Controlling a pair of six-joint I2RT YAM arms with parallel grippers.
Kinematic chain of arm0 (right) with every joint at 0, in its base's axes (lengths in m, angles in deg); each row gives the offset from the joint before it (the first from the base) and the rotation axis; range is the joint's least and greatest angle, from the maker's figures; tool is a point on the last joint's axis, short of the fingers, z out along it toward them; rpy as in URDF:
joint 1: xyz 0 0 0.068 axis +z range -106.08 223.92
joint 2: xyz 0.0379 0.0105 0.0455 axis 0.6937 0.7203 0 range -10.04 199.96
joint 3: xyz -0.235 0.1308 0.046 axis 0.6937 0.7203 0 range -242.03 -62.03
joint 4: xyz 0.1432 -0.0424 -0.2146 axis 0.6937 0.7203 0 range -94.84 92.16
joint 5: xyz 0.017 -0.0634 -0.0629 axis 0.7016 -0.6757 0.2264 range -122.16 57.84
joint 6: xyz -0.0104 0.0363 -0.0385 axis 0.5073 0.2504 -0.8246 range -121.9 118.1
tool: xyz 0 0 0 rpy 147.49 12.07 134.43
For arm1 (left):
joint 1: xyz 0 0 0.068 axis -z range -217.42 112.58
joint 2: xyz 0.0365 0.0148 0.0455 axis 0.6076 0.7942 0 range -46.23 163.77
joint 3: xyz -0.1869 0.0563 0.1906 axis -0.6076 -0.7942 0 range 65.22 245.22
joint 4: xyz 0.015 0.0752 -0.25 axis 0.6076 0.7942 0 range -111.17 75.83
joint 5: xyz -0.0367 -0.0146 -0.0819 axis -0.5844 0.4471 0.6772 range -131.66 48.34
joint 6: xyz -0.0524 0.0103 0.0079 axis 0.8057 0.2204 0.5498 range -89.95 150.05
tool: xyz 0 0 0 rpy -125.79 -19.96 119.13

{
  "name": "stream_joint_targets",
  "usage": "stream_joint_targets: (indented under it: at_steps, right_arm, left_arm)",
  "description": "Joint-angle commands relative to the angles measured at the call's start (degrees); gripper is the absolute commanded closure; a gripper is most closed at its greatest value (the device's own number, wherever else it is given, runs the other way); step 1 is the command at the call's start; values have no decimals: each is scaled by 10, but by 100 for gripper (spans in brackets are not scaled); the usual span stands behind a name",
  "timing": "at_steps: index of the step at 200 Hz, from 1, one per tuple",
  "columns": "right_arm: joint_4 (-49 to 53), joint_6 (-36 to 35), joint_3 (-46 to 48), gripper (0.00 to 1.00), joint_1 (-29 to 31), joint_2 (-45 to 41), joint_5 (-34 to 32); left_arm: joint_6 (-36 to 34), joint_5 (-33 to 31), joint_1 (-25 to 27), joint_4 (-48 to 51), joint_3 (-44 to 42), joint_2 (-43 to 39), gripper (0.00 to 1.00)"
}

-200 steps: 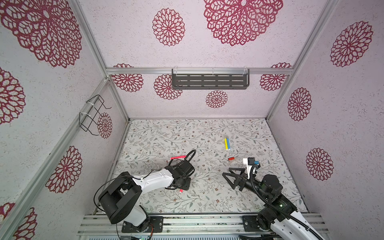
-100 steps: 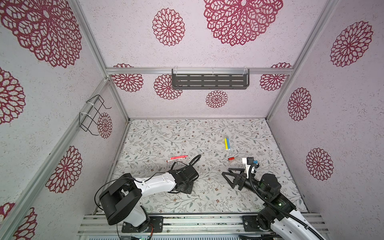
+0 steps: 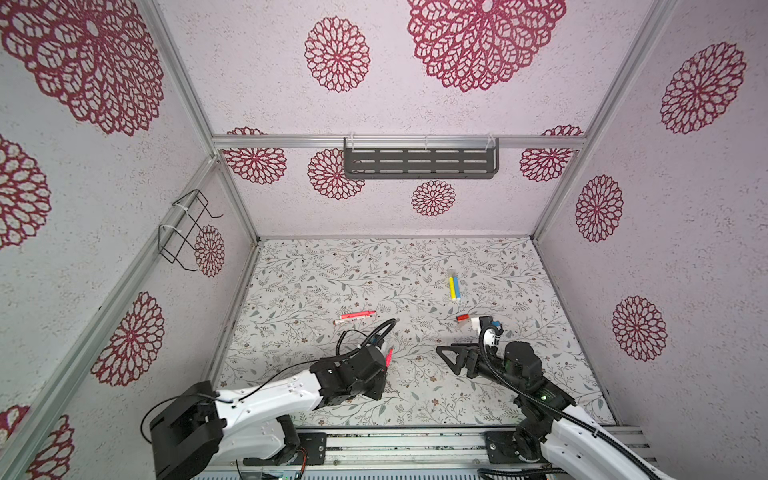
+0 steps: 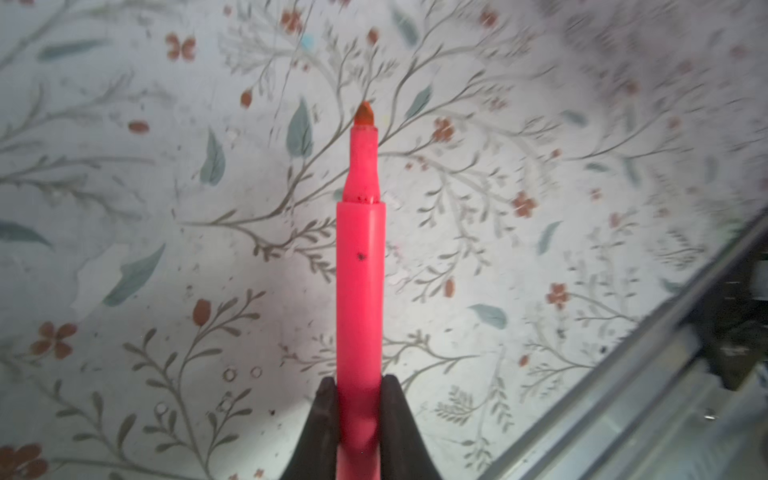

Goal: Insert the pens into the pen caps
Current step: 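Raise the pink highlighter tip-up with the left gripper while the right gripper approaches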

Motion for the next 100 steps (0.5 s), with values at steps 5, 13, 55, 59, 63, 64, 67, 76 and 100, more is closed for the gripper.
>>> stream_joint_targets:
  at_steps: [5, 13, 55, 59, 63, 64, 67, 76, 100]
  right_arm:
    - [-102, 21, -3, 9, 34, 48, 7]
    - [-123, 22, -5, 10, 46, 67, 5]
    - [-218, 23, -43, 18, 103, 185, -10]
    - [-228, 23, -47, 19, 108, 197, -9]
    - [-237, 23, -51, 20, 112, 209, -10]
    - [-238, 23, -51, 20, 113, 212, -10]
    - [-246, 23, -54, 21, 116, 221, -10]
    - [-276, 27, -59, 23, 124, 244, -7]
    - [-331, 38, -78, 27, 134, 304, -5]
  left_arm:
    - [27, -1, 2, -109, -37, -39, 90]
    - [28, 1, 3, -118, -43, -45, 90]
    - [30, -1, 9, -144, -50, -50, 90]
    - [30, -1, 10, -148, -50, -48, 90]
    - [31, -1, 11, -151, -50, -46, 89]
    - [31, -1, 11, -152, -50, -45, 89]
    - [31, -2, 13, -155, -49, -43, 90]
    - [32, -2, 16, -162, -48, -39, 89]
    - [34, -9, 29, -175, -44, -25, 89]
